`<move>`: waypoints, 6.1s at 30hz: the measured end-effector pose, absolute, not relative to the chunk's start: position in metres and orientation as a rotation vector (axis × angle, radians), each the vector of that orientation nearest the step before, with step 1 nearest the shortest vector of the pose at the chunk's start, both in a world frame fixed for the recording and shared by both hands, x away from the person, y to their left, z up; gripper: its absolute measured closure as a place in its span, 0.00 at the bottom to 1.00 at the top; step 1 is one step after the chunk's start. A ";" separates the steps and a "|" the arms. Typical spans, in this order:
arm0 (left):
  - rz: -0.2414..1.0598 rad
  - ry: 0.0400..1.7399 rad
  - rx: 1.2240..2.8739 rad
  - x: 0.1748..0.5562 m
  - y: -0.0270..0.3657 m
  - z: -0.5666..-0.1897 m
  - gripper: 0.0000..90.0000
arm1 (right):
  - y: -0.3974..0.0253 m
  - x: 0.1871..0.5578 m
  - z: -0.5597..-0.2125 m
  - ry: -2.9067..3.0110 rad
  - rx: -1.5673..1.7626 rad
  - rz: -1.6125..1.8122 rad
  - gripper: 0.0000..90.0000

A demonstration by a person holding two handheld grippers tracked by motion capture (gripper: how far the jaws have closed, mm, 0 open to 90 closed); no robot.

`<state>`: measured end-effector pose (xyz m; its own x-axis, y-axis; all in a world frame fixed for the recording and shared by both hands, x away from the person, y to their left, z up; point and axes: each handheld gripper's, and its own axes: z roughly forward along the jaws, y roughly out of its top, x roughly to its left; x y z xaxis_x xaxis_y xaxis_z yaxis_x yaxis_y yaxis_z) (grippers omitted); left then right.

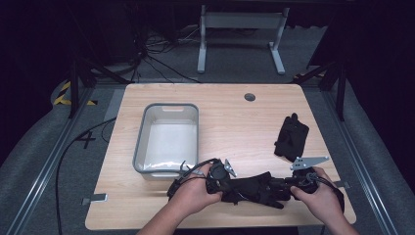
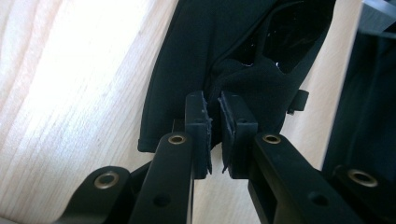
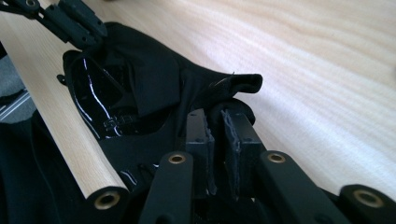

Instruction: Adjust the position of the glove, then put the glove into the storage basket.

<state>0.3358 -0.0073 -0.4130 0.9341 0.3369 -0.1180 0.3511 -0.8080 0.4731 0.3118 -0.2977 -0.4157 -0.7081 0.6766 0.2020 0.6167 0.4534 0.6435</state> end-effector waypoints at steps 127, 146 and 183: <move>0.027 0.715 2.272 0.336 0.033 -0.384 0.47 | -0.296 0.330 -0.368 2.393 1.156 1.132 0.95; 0.023 0.719 2.276 0.336 0.032 -0.386 0.47 | -0.261 0.304 -0.415 2.628 1.166 1.019 0.84; 0.011 0.731 2.273 0.318 0.034 -0.388 0.48 | -0.245 0.397 -0.392 2.622 0.991 1.010 0.75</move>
<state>0.3183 0.0341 -0.3885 0.8379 0.5072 -0.2017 0.5007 -0.5671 0.6539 0.3965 -0.2451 -0.3922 -0.7669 0.6365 0.0823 0.5271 0.5515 0.6466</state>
